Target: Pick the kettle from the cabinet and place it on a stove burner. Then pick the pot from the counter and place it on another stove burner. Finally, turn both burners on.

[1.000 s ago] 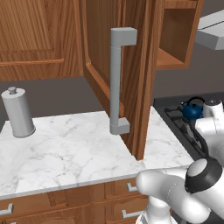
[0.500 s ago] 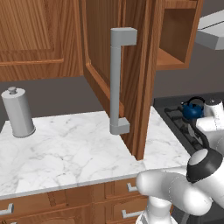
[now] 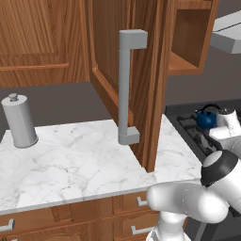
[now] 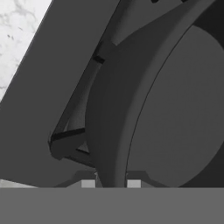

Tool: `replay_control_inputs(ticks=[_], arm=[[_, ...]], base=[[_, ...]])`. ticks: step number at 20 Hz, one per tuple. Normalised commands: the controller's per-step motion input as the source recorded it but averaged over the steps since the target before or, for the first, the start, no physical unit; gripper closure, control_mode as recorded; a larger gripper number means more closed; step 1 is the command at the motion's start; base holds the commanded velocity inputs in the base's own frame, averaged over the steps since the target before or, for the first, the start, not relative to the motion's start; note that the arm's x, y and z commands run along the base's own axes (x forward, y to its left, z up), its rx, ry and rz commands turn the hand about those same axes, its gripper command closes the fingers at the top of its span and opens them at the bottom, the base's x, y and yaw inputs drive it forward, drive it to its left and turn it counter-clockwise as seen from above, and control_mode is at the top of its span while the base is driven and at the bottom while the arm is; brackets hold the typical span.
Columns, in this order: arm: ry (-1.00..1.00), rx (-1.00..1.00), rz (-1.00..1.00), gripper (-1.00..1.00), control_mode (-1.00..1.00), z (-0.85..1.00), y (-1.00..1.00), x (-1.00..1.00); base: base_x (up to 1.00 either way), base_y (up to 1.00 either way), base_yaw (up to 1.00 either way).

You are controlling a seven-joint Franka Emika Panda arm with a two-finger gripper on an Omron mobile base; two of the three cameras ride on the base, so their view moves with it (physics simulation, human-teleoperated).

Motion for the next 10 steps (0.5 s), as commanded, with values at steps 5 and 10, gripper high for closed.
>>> replay_control_inputs(ticks=[5, 10], arm=[[0.00, -0.01, 0.00, 1.00, -1.00, -0.13, -0.08, 0.13], [0.00, -0.01, 0.00, 1.00, -1.00, -0.12, -0.12, 0.15]], base=[[0.00, 0.00, 0.00], [0.00, 0.00, 0.00]])
